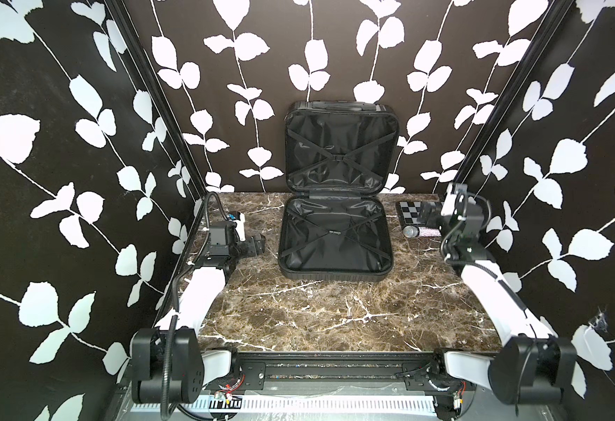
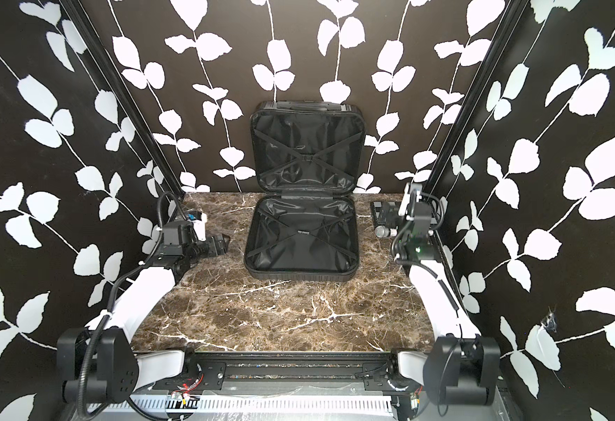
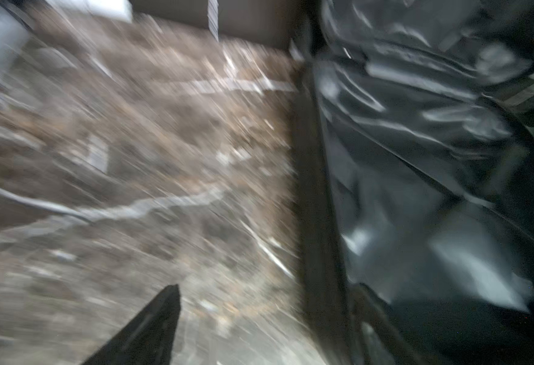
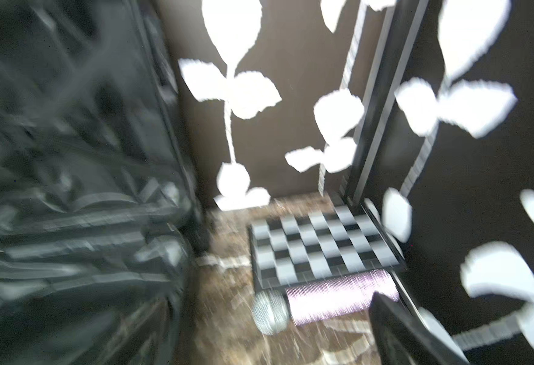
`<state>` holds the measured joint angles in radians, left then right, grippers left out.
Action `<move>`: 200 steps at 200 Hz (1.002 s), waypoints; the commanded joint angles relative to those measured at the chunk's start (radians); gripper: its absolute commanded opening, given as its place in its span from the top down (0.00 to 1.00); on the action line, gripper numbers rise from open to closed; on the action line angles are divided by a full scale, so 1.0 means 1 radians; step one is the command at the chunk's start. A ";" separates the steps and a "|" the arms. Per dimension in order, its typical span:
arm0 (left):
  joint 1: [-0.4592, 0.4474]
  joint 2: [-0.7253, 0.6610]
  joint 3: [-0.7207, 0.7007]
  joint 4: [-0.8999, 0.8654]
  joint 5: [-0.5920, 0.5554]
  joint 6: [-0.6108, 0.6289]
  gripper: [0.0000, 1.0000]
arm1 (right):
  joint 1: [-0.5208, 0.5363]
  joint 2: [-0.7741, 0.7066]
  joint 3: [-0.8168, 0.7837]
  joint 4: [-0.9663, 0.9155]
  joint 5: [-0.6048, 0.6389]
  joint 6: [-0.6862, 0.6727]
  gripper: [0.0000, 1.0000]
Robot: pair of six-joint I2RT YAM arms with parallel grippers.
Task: Close the suitcase zippers
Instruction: Close the suitcase at the center of the board.
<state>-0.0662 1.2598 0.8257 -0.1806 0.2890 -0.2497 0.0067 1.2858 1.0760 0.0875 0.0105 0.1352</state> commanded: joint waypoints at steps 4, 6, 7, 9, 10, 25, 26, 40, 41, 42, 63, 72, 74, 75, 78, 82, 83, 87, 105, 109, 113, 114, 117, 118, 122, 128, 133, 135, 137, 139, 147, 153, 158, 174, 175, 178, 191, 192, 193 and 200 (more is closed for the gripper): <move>-0.034 0.035 0.037 -0.105 0.193 -0.086 0.25 | 0.001 0.117 0.185 -0.087 -0.150 0.023 0.01; -0.038 0.038 0.040 -0.105 0.195 -0.087 0.26 | 0.001 0.130 0.205 -0.095 -0.156 0.025 0.01; -0.040 0.040 0.040 -0.105 0.195 -0.088 0.27 | 0.001 0.136 0.214 -0.097 -0.158 0.025 0.01; -0.043 0.043 0.043 -0.106 0.198 -0.091 0.28 | 0.001 0.147 0.226 -0.106 -0.166 0.026 0.01; -0.043 0.045 0.044 -0.107 0.198 -0.091 0.29 | 0.001 0.152 0.243 -0.109 -0.171 0.027 0.01; -0.061 0.078 0.066 -0.101 0.223 -0.102 0.36 | 0.001 0.236 0.370 -0.136 -0.226 0.030 0.02; -0.063 0.080 0.068 -0.100 0.224 -0.103 0.36 | 0.001 0.241 0.378 -0.137 -0.230 0.031 0.01; -0.081 0.108 0.089 -0.089 0.227 -0.113 0.38 | 0.002 0.320 0.491 -0.164 -0.251 0.047 0.02; -0.082 0.111 0.089 -0.088 0.227 -0.113 0.38 | 0.001 0.330 0.499 -0.167 -0.252 0.046 0.02; -0.083 0.112 0.091 -0.088 0.228 -0.113 0.38 | 0.001 0.338 0.508 -0.169 -0.254 0.047 0.02; -0.099 0.164 0.125 -0.088 0.226 -0.119 0.42 | 0.001 0.470 0.706 -0.241 -0.285 0.058 0.02; -0.100 0.186 0.140 -0.091 0.223 -0.122 0.46 | 0.001 0.525 0.794 -0.271 -0.306 0.058 0.06; -0.101 0.191 0.142 -0.092 0.222 -0.123 0.47 | 0.001 0.537 0.812 -0.275 -0.311 0.061 0.07; -0.102 0.193 0.144 -0.093 0.223 -0.123 0.47 | 0.001 0.540 0.822 -0.277 -0.312 0.062 0.07; -0.102 0.200 0.148 -0.095 0.221 -0.124 0.49 | 0.001 0.558 0.849 -0.285 -0.319 0.064 0.08; -0.103 0.208 0.154 -0.097 0.220 -0.126 0.51 | 0.001 0.580 0.882 -0.294 -0.326 0.068 0.09; -0.103 0.210 0.155 -0.097 0.219 -0.126 0.52 | 0.001 0.584 0.891 -0.295 -0.327 0.068 0.09; -0.103 0.216 0.160 -0.097 0.218 -0.128 0.54 | 0.001 0.604 0.916 -0.299 -0.335 0.070 0.11; -0.104 0.240 0.171 -0.089 0.219 -0.138 0.58 | 0.002 0.683 1.049 -0.326 -0.344 0.082 0.24; -0.104 0.246 0.173 -0.086 0.224 -0.140 0.59 | 0.003 0.700 1.074 -0.330 -0.344 0.085 0.27; -0.104 0.249 0.175 -0.083 0.225 -0.141 0.60 | 0.003 0.716 1.098 -0.339 -0.346 0.088 0.29; -0.105 0.251 0.176 -0.082 0.226 -0.141 0.60 | 0.003 0.720 1.104 -0.340 -0.346 0.087 0.29; -0.105 0.254 0.177 -0.080 0.228 -0.143 0.61 | 0.003 0.731 1.123 -0.345 -0.346 0.086 0.32; -0.105 0.256 0.177 -0.080 0.228 -0.143 0.61 | 0.003 0.735 1.130 -0.346 -0.346 0.087 0.32; -0.105 0.261 0.179 -0.077 0.229 -0.146 0.63 | 0.004 0.749 1.152 -0.351 -0.348 0.088 0.36; -0.106 0.267 0.180 -0.071 0.233 -0.150 0.66 | 0.005 0.770 1.184 -0.357 -0.351 0.089 0.39; -0.106 0.273 0.184 -0.069 0.233 -0.153 0.67 | 0.006 0.785 1.208 -0.356 -0.355 0.089 0.41; -0.105 0.275 0.186 -0.067 0.234 -0.154 0.67 | 0.007 0.791 1.217 -0.356 -0.356 0.089 0.42; -0.106 0.277 0.186 -0.066 0.236 -0.154 0.68 | 0.009 0.797 1.224 -0.356 -0.359 0.089 0.43; -0.105 0.279 0.186 -0.064 0.235 -0.156 0.68 | 0.010 0.802 1.232 -0.355 -0.360 0.089 0.43; -0.106 0.288 0.190 -0.059 0.239 -0.161 0.69 | 0.012 0.821 1.260 -0.352 -0.361 0.089 0.45; -0.106 0.294 0.194 -0.060 0.244 -0.163 0.70 | 0.016 0.834 1.279 -0.350 -0.359 0.090 0.46; -0.106 0.299 0.197 -0.058 0.248 -0.164 0.72 | 0.019 0.845 1.293 -0.352 -0.354 0.090 0.46; -0.105 0.312 0.203 -0.048 0.258 -0.169 0.73 | 0.026 0.872 1.329 -0.357 -0.360 0.086 0.47; -0.105 0.313 0.203 -0.049 0.258 -0.169 0.73 | 0.028 0.873 1.330 -0.357 -0.360 0.086 0.47; -0.105 0.315 0.205 -0.047 0.261 -0.170 0.73 | 0.029 0.876 1.333 -0.356 -0.362 0.087 0.47; -0.105 0.324 0.210 -0.047 0.263 -0.171 0.73 | 0.035 0.883 1.334 -0.342 -0.366 0.086 0.47; -0.106 0.325 0.210 -0.047 0.264 -0.171 0.73 | 0.035 0.884 1.334 -0.341 -0.366 0.087 0.47; -0.106 0.326 0.211 -0.047 0.264 -0.171 0.73 | 0.035 0.884 1.334 -0.340 -0.366 0.087 0.47; -0.106 0.330 0.215 -0.046 0.269 -0.171 0.73 | 0.038 0.888 1.334 -0.331 -0.364 0.089 0.48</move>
<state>-0.1665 1.5795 1.0050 -0.2516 0.5114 -0.4007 0.0280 2.1593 2.3791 -0.2710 -0.3336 0.2237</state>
